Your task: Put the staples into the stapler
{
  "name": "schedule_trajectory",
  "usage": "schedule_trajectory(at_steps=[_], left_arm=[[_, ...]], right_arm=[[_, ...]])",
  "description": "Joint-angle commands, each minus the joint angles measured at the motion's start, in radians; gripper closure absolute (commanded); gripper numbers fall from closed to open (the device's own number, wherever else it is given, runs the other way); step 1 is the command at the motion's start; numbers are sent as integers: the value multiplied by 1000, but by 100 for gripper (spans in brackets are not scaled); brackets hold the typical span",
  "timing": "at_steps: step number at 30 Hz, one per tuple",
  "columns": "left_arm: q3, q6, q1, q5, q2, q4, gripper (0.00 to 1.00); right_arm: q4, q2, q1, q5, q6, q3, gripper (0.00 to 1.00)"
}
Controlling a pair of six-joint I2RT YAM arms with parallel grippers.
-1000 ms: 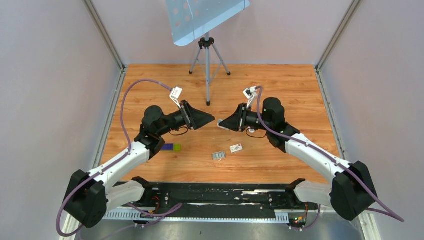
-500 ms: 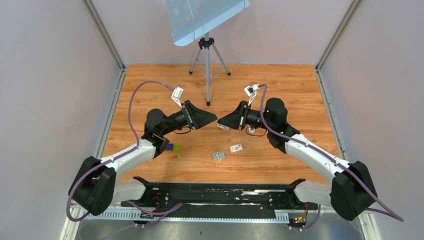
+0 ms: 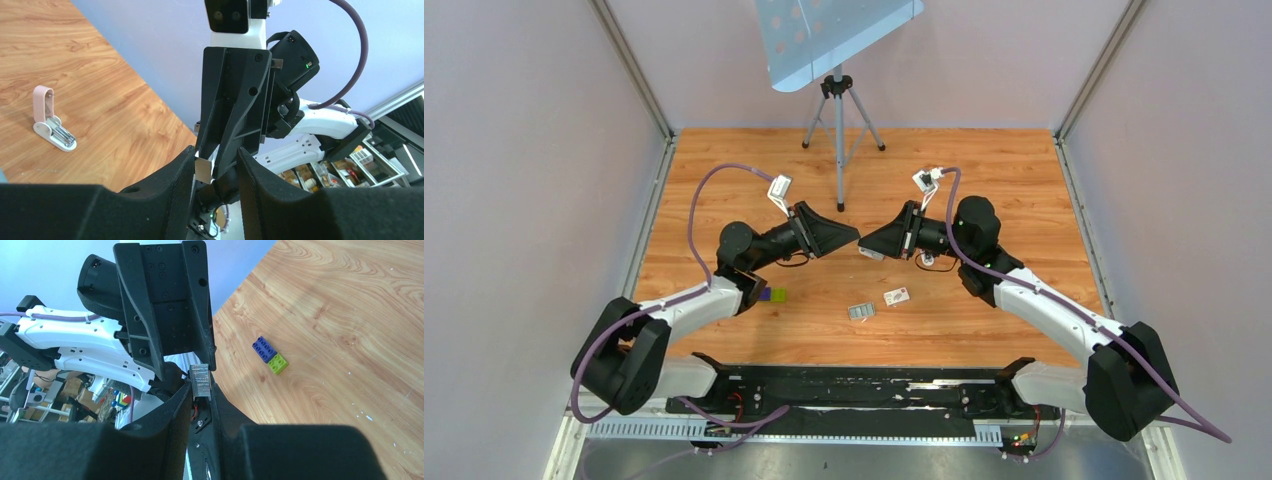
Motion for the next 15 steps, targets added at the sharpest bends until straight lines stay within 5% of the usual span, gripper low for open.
schedule_trajectory(at_steps=[1,15], left_arm=[[-10,-29,6,15,20,107,63],[-35,-125,6,25,95,272,78]], right_arm=[[49,1,10,-27,17,-11,76],[54,8,10,-14,36,-17,76]])
